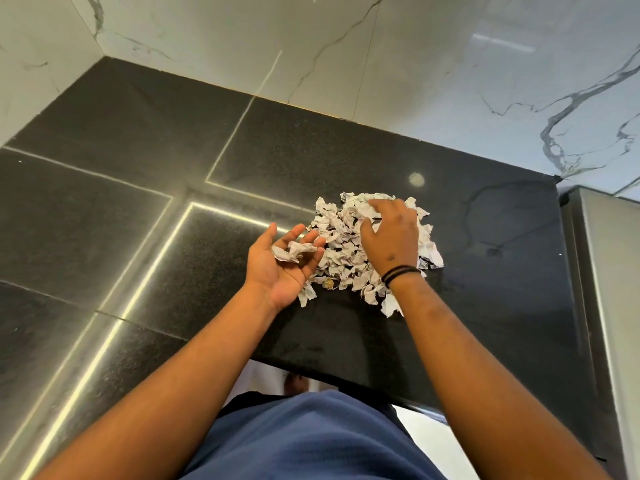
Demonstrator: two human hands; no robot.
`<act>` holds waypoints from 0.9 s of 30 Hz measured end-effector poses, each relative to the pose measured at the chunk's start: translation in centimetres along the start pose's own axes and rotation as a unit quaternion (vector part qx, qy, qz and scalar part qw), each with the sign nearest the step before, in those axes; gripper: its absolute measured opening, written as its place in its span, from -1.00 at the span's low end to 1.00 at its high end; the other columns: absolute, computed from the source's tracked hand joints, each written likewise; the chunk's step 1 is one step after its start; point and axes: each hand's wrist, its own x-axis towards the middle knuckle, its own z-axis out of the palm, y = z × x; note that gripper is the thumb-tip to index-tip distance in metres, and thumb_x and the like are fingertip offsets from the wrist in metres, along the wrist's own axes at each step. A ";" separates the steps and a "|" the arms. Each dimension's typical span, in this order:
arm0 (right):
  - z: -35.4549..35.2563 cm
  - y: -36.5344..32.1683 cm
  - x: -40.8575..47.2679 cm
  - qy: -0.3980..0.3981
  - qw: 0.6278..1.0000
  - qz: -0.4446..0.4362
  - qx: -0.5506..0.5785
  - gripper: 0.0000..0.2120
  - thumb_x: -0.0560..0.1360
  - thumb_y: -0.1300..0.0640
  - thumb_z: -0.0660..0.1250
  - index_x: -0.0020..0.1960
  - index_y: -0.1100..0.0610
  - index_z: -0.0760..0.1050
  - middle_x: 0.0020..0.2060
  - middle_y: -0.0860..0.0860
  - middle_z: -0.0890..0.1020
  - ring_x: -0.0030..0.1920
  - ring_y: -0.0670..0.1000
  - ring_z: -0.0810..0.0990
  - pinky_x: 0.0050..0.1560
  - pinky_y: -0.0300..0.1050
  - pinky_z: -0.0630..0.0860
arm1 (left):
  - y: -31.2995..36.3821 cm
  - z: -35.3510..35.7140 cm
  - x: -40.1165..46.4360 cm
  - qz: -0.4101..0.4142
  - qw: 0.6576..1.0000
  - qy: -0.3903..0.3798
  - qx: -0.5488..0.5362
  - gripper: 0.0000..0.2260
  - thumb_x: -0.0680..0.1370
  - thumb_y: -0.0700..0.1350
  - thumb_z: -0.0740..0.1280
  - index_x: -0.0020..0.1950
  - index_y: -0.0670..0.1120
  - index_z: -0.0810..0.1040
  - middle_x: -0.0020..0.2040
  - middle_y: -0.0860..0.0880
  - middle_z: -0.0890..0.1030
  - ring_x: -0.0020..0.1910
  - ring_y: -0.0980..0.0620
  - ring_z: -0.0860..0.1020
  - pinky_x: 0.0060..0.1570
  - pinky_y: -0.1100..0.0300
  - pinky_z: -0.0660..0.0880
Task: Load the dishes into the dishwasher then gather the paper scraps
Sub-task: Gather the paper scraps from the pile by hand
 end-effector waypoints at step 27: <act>0.2 -4.5 -6.0 0.018 0.992 -0.091 0.089 -0.59 0.49 -0.27 0.29 0.06 0.04 0.63 -0.09 -0.02 0.61 -0.05 0.01 0.48 -0.07 -0.06 0.44 | -0.5 1.0 0.8 0.017 0.996 -0.063 -0.057 -0.53 0.62 0.23 0.22 0.28 -0.11 0.59 0.32 -0.28 0.58 0.28 -0.30 0.58 0.29 -0.23 0.49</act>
